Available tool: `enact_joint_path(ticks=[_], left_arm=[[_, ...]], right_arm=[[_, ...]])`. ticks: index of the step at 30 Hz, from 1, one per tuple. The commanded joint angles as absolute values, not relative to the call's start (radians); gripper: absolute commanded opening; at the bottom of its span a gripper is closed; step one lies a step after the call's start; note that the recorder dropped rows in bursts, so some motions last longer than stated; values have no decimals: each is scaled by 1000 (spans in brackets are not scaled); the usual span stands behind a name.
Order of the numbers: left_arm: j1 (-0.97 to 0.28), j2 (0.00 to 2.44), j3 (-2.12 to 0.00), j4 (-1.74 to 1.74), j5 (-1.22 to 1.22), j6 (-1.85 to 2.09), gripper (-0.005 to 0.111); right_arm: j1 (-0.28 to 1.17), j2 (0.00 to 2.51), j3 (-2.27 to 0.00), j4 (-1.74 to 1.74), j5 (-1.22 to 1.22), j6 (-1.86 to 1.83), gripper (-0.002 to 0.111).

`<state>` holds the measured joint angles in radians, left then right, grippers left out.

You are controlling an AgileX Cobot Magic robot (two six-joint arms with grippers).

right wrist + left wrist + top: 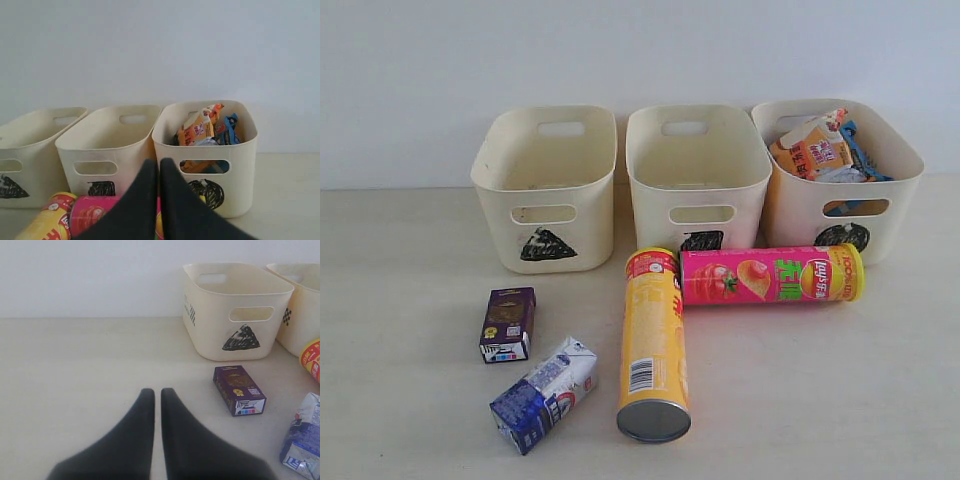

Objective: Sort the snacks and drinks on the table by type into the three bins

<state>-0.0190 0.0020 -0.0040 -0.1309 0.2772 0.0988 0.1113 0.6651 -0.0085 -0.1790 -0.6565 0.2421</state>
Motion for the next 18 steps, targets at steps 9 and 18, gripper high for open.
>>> enact_joint_path(ticks=[9,18], left_arm=[[-23,0,0,-135,259,99,4],[-23,0,0,-20,259,99,4]], right_arm=[[114,335,0,-110,-327,284,0],[114,22,0,-110,0,320,0]])
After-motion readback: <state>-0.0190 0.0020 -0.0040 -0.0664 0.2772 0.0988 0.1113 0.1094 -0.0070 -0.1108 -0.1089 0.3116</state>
